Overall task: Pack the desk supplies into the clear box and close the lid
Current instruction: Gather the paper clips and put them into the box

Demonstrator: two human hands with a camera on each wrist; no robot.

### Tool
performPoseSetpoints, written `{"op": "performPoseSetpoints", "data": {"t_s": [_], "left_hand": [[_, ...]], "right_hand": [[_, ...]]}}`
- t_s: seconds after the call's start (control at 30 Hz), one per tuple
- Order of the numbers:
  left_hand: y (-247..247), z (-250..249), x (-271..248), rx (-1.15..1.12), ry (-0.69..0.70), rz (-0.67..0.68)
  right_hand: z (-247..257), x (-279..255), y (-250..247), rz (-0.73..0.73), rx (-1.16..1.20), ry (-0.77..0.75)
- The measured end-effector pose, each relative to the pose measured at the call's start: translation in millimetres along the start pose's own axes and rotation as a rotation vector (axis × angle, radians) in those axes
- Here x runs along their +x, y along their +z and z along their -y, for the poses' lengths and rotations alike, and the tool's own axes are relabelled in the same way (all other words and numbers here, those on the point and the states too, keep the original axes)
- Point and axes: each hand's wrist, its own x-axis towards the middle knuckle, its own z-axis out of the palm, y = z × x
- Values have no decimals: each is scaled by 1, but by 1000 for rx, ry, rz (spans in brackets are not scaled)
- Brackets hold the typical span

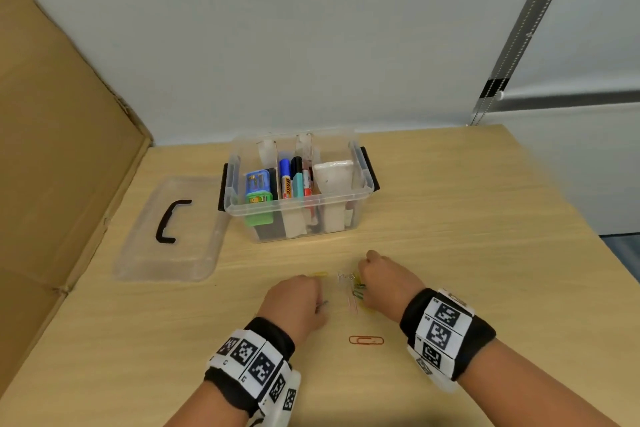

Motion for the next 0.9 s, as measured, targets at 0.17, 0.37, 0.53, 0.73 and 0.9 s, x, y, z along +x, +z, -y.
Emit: {"op": "performPoseSetpoints", "data": {"t_s": [0.17,0.37,0.53,0.73,0.9], "left_hand": [[-9,17,7,-325,39,-22],[-26,27,15,-1087,-187,-51],[-25,34,21,-1109,-234,-47],[-20,25,28,-614,-103,-35],[-8,22,37,-132,-26,-117]], "right_hand": [[-11,0,1,-13,171,6],[-40,-8,2,-8,1010,188],[-47,-17,8,94,1862,185],[-47,-17,7,79,1875,189],[-43,-21,13,-112,767,129]]}}
